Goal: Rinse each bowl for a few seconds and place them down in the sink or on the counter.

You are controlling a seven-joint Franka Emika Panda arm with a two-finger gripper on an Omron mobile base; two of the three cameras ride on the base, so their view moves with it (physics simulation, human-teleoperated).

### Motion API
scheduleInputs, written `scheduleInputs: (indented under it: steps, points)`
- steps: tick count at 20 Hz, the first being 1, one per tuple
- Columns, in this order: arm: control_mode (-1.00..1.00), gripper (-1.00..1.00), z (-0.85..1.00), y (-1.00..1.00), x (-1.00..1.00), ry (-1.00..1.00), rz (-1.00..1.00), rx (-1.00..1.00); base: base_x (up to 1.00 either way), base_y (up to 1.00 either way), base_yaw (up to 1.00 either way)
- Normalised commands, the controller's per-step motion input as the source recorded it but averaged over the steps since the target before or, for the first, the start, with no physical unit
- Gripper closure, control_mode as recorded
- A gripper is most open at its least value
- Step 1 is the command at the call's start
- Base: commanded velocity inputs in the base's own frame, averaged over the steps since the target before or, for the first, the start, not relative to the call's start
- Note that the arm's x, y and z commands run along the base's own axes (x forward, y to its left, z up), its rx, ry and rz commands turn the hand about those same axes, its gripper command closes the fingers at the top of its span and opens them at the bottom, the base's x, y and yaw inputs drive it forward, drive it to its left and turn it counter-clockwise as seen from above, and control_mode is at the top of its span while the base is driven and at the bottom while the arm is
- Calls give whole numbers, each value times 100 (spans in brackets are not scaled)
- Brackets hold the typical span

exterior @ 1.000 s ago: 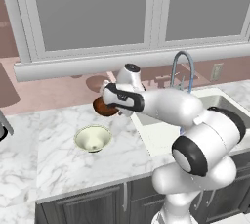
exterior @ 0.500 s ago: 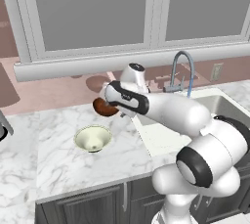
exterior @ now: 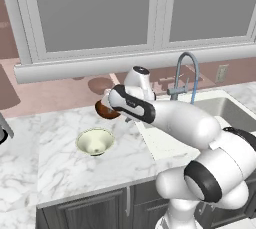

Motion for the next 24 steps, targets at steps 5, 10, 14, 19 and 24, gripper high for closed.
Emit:
scheduleInputs:
  steps: [5, 10, 14, 19, 24]
  points:
    - [-100, -100, 0, 0, -16, 0, 9, -3, 0, 0, 0]
    - [-100, -100, -4, 0, -15, 0, 9, -4, 0, 0, 0]
    - [-100, -100, -7, 0, -9, -1, 10, -3, 0, 0, 0]
    - [-100, -100, -7, 0, 0, -4, 11, -3, 0, 0, 0]
    - [-100, -100, -15, 0, 0, -4, 10, -1, 0, 0, 0]
